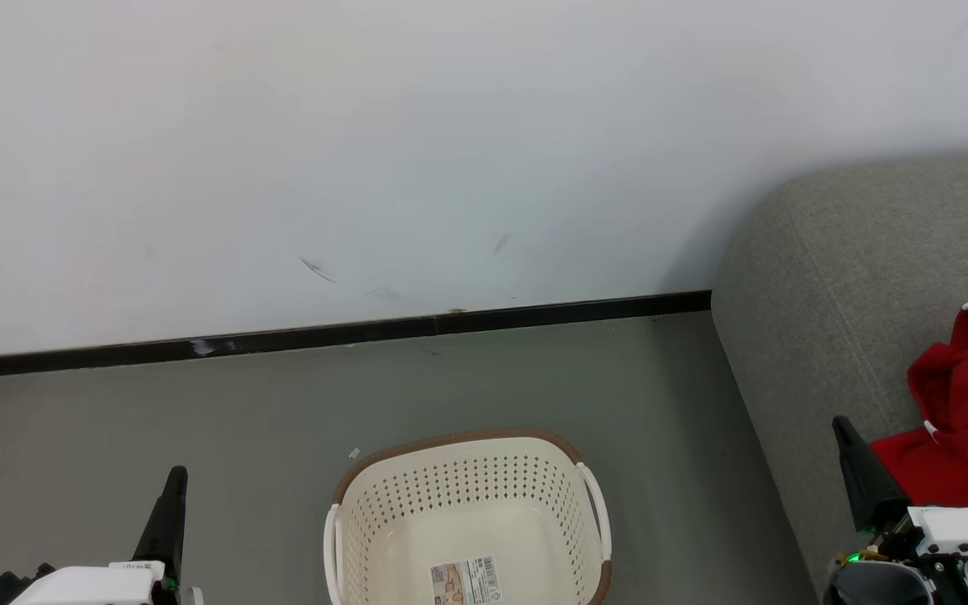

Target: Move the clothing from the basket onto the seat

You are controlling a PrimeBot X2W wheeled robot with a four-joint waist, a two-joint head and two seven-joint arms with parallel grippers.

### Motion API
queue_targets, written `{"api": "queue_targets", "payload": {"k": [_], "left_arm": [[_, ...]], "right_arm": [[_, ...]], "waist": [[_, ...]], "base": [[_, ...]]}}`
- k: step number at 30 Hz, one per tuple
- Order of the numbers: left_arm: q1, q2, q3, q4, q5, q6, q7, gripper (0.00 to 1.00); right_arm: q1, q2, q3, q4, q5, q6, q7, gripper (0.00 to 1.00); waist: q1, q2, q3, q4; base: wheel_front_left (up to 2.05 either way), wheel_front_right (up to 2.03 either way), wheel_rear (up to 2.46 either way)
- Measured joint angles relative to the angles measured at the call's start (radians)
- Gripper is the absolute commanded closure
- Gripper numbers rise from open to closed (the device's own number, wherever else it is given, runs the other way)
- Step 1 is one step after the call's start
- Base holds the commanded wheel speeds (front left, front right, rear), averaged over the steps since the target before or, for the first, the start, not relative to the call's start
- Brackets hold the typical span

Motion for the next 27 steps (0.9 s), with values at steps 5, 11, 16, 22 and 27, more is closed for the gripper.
{"api": "queue_targets", "payload": {"k": [5,11,16,22,27], "left_arm": [[0.000,0.000,0.000,-0.001,0.000,0.000,0.000,1.00],[-0.001,0.000,0.000,-0.001,0.000,0.000,0.000,1.00],[-0.003,0.000,0.000,-0.002,0.000,0.000,0.000,1.00],[-0.005,0.000,0.000,-0.004,0.000,0.000,0.000,1.00],[-0.005,0.000,0.000,-0.006,0.000,0.000,0.000,1.00]], "right_arm": [[0.000,0.000,0.001,-0.001,0.000,0.000,0.000,1.00],[0.000,0.000,0.001,-0.004,0.000,0.000,0.000,1.00],[0.000,0.000,0.002,-0.006,0.000,0.000,0.000,1.00],[0.000,0.000,0.003,-0.007,0.000,0.000,0.000,1.00],[0.000,0.000,0.003,-0.008,0.000,0.000,-0.001,1.00]], "waist": [[0.0000,0.0000,0.000,0.000],[-0.0001,0.0000,0.000,0.000],[-0.0001,0.0000,0.000,0.000],[-0.0001,0.0000,0.000,0.000],[-0.0002,0.0000,0.000,0.000]], "base": [[0.00,0.00,0.00],[0.00,0.00,0.00],[0.00,0.00,0.00],[0.00,0.00,0.00],[0.00,0.00,0.00]]}}
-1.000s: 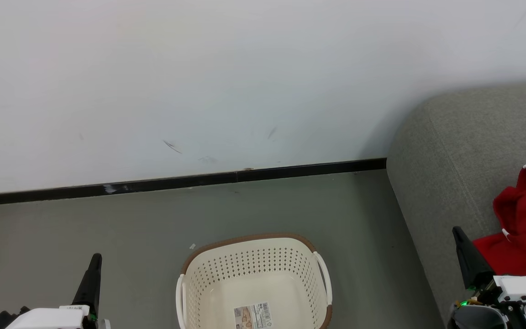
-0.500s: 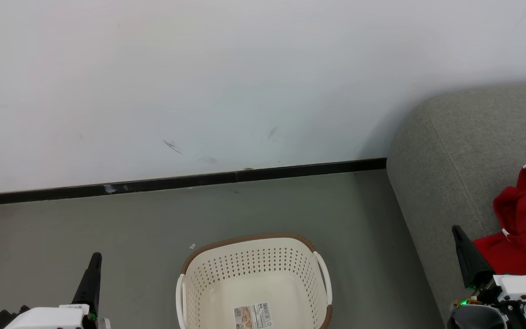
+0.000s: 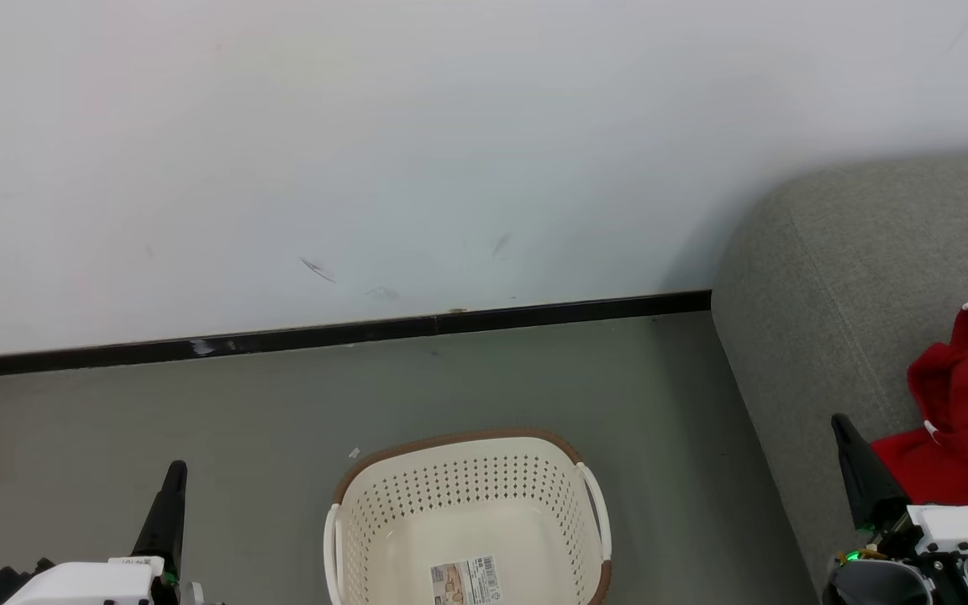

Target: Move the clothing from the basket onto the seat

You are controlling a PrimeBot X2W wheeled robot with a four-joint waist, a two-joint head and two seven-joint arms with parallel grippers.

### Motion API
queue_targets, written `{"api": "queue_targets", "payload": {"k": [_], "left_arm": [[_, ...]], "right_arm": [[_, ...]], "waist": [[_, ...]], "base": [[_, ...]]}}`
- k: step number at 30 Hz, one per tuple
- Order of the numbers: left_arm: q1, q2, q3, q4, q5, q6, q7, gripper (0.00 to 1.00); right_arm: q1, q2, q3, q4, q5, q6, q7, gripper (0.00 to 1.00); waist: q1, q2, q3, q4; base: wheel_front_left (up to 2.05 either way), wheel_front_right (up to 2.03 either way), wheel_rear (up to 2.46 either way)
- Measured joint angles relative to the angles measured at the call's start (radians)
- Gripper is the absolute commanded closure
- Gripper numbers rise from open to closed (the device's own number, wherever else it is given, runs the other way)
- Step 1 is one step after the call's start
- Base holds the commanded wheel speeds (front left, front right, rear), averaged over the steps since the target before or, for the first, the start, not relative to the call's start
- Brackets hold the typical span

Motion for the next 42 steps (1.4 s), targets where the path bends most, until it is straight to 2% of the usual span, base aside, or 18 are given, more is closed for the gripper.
{"api": "queue_targets", "payload": {"k": [42], "left_arm": [[0.000,0.000,0.000,-0.004,0.000,0.000,0.000,1.00]], "right_arm": [[0.000,0.000,0.002,-0.003,0.000,0.000,0.000,1.00]], "waist": [[-0.0001,0.0000,0.000,0.000]], "base": [[0.00,0.00,0.00]]}}
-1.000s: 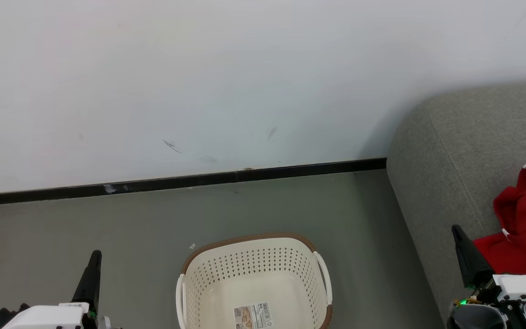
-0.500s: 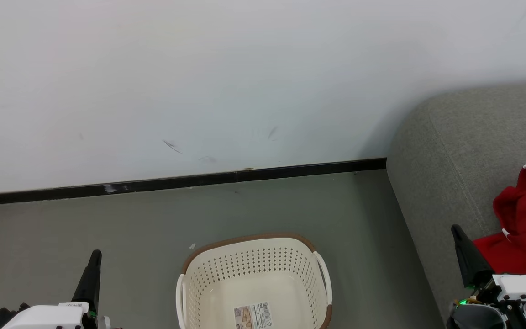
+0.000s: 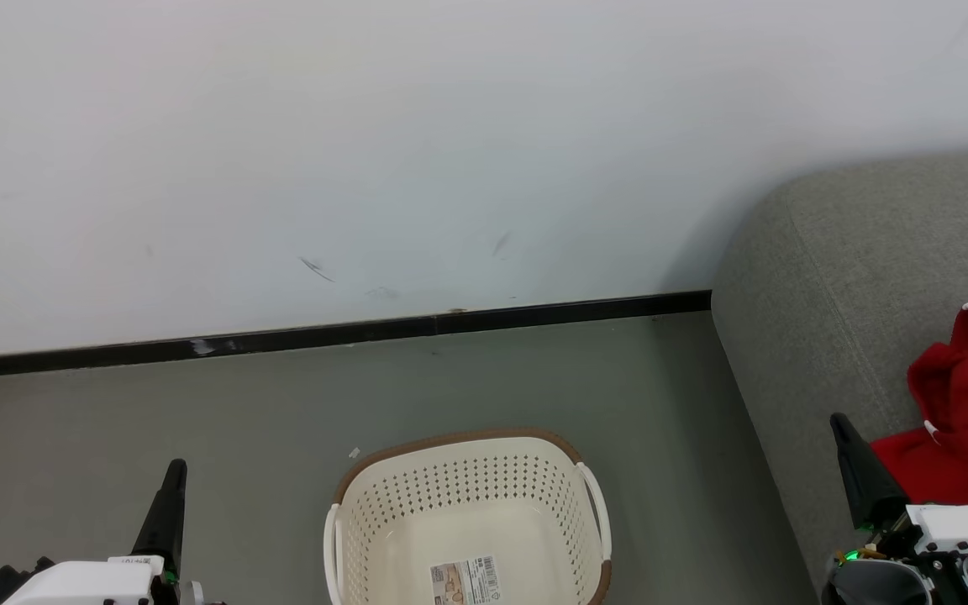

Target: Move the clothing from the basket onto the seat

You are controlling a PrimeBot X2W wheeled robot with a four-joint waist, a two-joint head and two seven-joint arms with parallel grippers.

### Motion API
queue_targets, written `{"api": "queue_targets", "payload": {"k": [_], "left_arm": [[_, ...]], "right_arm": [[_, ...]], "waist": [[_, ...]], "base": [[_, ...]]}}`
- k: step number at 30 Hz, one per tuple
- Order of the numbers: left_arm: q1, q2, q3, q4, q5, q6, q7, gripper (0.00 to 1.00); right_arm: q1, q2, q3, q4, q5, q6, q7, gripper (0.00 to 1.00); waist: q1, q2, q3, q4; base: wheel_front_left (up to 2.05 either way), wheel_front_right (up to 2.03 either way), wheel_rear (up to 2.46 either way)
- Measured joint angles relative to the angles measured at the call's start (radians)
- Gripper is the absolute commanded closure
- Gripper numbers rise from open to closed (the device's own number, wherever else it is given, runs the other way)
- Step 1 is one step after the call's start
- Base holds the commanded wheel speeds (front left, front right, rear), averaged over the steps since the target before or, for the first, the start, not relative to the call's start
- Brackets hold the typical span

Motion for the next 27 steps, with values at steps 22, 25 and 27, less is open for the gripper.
{"api": "queue_targets", "payload": {"k": [22,25,27], "left_arm": [[0.000,0.000,0.000,-0.001,0.000,0.000,0.000,1.00],[0.000,0.000,0.000,-0.001,0.000,0.000,0.000,1.00],[0.000,0.000,0.001,-0.001,0.000,0.000,0.000,1.00]], "right_arm": [[0.000,0.000,0.001,0.000,0.000,0.000,0.000,1.00],[0.000,0.000,0.001,0.000,0.000,0.000,0.000,1.00],[0.000,0.000,0.001,0.000,0.000,0.000,0.000,1.00]], "waist": [[-0.0001,0.0000,0.000,0.000],[-0.0001,0.0000,0.000,0.000],[-0.0001,0.0000,0.000,0.000]], "base": [[0.00,0.00,0.00],[0.00,0.00,0.00],[0.00,0.00,0.00]]}}
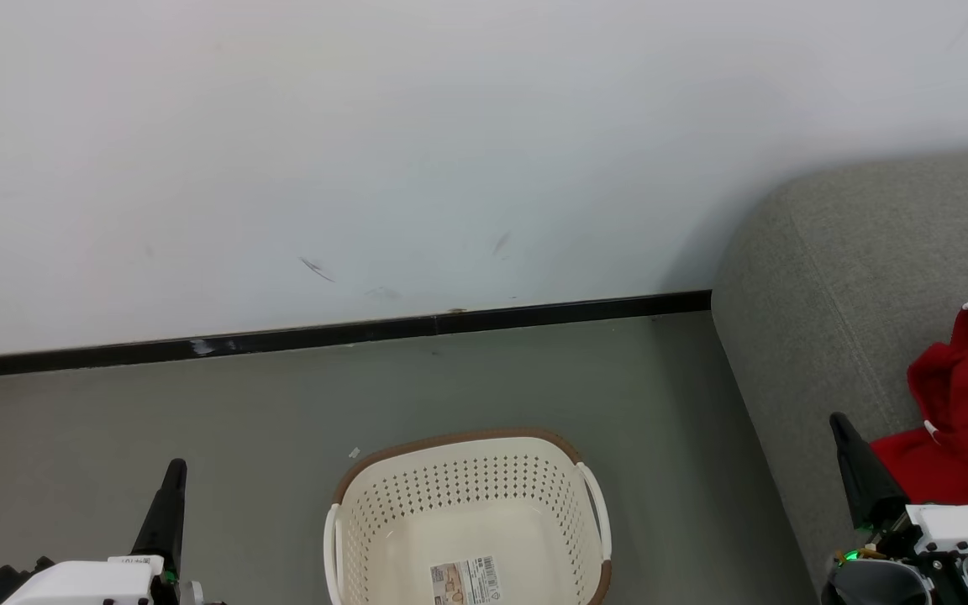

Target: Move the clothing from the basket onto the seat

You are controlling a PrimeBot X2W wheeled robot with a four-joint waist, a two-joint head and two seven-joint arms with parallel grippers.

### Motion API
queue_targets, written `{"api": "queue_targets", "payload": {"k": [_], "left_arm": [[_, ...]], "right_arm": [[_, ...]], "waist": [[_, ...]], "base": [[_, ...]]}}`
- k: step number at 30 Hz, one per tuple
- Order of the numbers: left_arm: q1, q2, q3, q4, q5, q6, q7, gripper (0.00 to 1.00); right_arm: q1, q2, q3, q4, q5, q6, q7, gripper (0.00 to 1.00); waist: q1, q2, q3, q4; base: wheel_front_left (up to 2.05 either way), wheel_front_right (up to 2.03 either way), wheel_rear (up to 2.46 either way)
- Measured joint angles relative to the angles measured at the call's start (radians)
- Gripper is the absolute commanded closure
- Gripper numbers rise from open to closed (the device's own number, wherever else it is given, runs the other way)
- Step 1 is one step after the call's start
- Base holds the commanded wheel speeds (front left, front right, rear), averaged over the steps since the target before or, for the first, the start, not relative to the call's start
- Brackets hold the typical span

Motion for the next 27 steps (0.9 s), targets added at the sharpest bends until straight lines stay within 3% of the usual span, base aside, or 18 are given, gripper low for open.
{"api": "queue_targets", "payload": {"k": [27], "left_arm": [[0.000,0.000,0.000,-0.001,0.000,0.000,0.000,1.00]], "right_arm": [[0.000,0.000,0.000,0.000,0.000,0.000,0.000,1.00]], "waist": [[0.0000,0.0000,0.000,0.000]], "base": [[0.00,0.00,0.00]]}}
